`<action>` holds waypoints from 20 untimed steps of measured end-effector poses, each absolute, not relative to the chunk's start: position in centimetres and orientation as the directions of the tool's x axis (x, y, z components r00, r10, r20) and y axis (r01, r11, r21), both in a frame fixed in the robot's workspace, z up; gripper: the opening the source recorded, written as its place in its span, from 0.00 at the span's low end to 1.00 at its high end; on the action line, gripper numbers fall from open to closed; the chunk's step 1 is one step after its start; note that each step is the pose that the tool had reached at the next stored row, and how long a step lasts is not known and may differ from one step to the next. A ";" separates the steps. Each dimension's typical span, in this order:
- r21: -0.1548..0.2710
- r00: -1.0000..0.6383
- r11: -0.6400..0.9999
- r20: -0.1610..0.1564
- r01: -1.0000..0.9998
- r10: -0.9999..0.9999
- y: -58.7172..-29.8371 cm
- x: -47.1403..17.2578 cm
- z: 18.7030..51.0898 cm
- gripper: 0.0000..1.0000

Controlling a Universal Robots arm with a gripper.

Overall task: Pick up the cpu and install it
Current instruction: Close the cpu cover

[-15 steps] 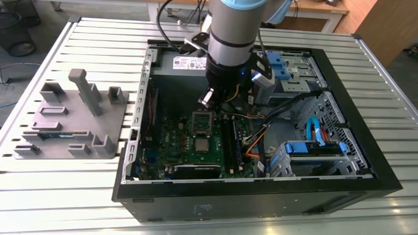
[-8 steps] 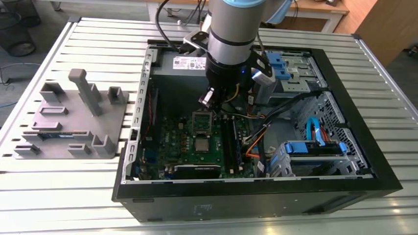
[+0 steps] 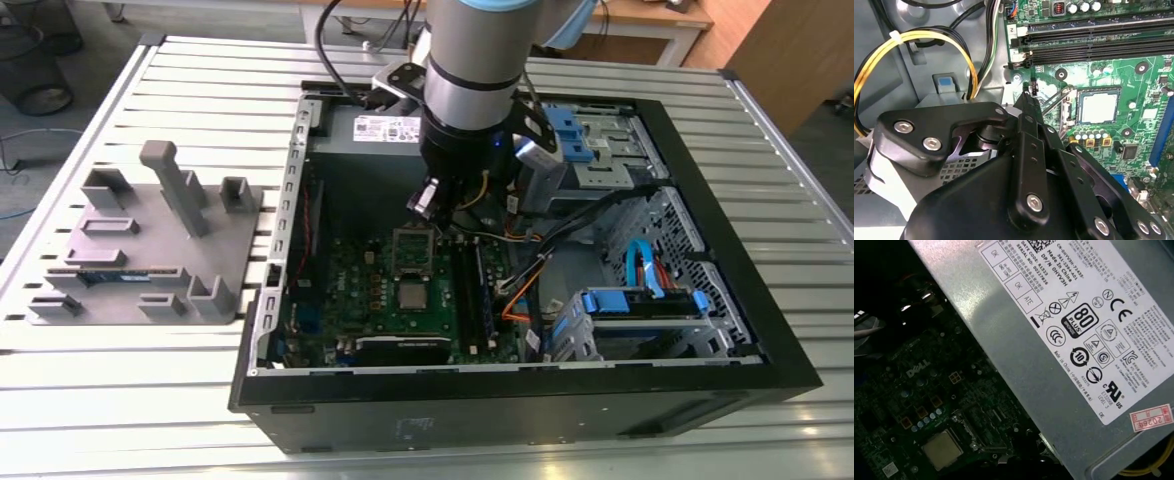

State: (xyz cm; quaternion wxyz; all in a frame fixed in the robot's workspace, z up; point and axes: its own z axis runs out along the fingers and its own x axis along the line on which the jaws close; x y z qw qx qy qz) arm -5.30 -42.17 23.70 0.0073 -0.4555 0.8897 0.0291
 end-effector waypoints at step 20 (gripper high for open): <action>0.038 -0.530 0.528 -0.044 -0.848 -0.847 -42.3 -5.4 24.1 0.11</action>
